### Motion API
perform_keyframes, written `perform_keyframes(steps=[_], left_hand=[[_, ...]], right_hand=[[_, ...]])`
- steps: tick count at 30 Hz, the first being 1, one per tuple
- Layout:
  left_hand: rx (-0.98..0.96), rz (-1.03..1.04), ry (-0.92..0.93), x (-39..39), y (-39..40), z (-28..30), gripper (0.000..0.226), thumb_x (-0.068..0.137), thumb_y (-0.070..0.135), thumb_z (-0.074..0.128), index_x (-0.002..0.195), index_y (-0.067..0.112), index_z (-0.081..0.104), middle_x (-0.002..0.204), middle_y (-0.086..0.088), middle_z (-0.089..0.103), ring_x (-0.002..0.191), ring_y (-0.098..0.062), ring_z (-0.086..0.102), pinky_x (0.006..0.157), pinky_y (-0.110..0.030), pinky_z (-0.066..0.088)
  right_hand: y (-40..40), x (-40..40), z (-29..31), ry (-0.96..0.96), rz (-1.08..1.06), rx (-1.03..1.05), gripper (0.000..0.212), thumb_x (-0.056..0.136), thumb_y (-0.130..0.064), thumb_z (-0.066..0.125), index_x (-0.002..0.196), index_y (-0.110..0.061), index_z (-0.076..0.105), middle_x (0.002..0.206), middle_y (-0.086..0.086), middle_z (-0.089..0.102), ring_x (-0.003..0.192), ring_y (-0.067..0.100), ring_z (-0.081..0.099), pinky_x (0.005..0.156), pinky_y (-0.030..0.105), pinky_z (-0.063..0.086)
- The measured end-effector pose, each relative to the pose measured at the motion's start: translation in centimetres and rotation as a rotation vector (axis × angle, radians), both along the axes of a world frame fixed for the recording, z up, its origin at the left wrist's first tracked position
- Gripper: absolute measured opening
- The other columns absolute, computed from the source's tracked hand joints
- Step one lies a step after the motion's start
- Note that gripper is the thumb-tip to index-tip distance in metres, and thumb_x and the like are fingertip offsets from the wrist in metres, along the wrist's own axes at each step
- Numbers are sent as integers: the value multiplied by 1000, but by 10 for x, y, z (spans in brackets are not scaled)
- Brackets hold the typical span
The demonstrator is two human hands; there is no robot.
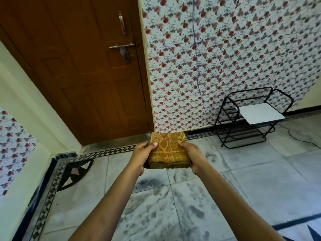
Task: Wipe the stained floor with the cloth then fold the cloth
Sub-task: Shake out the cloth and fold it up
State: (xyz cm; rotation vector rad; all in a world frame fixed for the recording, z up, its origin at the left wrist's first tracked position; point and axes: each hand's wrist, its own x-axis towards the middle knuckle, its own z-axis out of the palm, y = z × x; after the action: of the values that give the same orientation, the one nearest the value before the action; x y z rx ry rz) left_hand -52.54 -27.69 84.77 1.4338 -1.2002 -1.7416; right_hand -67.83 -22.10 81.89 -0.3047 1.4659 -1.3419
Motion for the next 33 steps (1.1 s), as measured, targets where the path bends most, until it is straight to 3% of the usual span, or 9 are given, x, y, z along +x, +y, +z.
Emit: perform_keyframes(steps=[9,13,21,25,28,33], left_hand=[[28,-43,55,-149,5,-5,27,88,19,63,114,17,60,93,-3,65,80,-21,62,69,-33,52],[28,-79,53,-203,-7,-13,31,87,18,64,117,14,61,104,-8,65,90,-24,62,81,-37,51],[61,-172,50,-351,-53,-33,24,86,19,65,110,16,62,94,-4,66,84,-23,63,80,-36,53],[106,-191,63,-428,-79,-31,5,88,17,63,87,21,60,84,-1,63,77,-20,61,72,-33,51],[130,-222,64,-492,-101,-28,12,88,18,63,97,24,58,86,0,62,81,-21,61,70,-33,51],[139,-280,62,-598,-123,-23,23,88,17,63,109,23,56,81,2,61,72,-17,59,61,-29,49]], right_hand=[[22,-143,7,-4,-89,11,15,87,-24,64,94,-12,59,96,10,64,80,24,63,66,36,53],[16,-193,-2,-12,-130,16,26,87,-25,64,107,-9,59,100,12,65,80,24,65,64,34,54],[-15,-330,-18,-19,-236,48,39,85,-28,65,118,-7,56,112,15,65,96,30,65,72,38,56],[-37,-401,-12,-9,-254,68,31,88,-27,63,112,-7,57,96,10,66,82,24,66,62,32,56],[-54,-461,-8,8,-299,98,27,88,-27,63,107,-9,57,93,9,66,79,22,66,62,32,55],[-68,-559,-9,18,-364,86,11,89,-26,61,88,-15,59,88,6,65,76,20,64,62,31,52]])
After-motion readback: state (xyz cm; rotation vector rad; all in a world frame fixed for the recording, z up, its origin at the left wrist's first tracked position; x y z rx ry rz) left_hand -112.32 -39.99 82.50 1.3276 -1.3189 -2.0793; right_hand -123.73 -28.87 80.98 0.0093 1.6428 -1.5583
